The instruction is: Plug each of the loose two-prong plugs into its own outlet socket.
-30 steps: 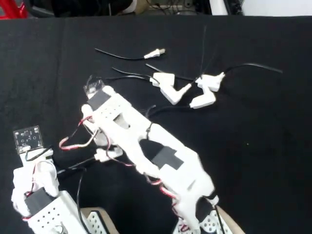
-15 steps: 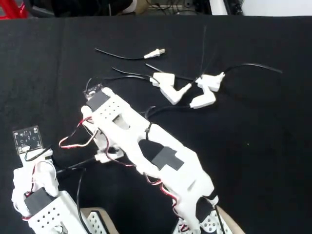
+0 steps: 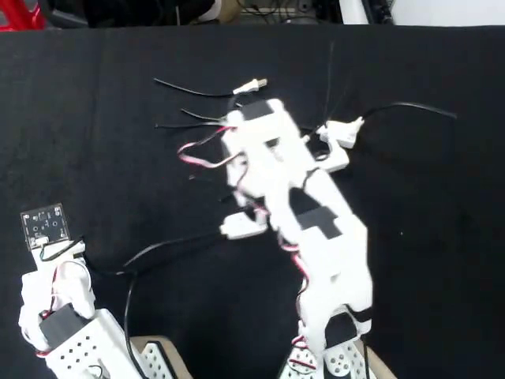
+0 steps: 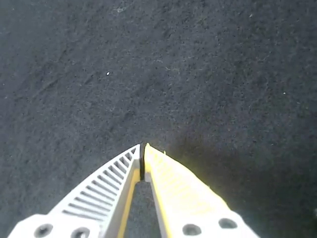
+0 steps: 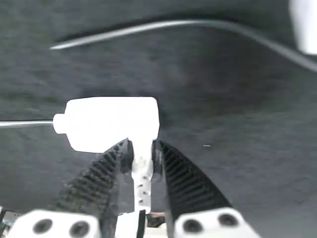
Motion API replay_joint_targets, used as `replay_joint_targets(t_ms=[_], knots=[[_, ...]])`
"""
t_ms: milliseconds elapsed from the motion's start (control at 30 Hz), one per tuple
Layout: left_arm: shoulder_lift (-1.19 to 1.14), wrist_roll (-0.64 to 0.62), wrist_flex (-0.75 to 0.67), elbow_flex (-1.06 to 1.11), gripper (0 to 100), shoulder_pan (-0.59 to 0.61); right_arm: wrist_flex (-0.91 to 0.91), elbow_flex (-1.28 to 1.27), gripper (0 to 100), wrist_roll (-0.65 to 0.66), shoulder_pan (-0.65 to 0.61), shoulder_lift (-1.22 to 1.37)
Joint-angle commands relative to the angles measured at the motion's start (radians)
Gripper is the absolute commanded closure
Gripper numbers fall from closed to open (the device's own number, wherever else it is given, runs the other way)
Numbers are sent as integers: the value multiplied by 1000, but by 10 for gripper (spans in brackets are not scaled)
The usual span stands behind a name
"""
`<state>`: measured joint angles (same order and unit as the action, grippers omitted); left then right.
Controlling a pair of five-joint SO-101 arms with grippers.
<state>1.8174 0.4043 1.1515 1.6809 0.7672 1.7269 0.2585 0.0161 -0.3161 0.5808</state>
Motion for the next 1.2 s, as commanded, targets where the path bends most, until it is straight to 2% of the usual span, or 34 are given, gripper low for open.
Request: replay_joint_targets(t_ms=[0,167,333,467,533,700,833,1033,1100,1167], knots=[[3,8,2,18,968,5,25,97,987,91,129,-4],[3,8,2,18,968,7,25,220,987,173,215,-8],[3,8,2,18,968,5,21,311,985,272,233,-4],[3,8,2,18,966,4,29,312,967,299,233,-7],[3,8,0,18,965,4,34,312,897,299,236,-7],[3,8,0,18,963,4,38,315,650,304,241,-10],[5,9,-6,15,948,-7,38,315,585,302,304,-71],[5,3,-68,-56,814,-150,38,311,585,327,450,-309],[5,-29,-84,-114,806,-237,35,297,585,388,454,-349],[3,-120,-106,-177,804,-338,31,252,586,488,434,-348]])
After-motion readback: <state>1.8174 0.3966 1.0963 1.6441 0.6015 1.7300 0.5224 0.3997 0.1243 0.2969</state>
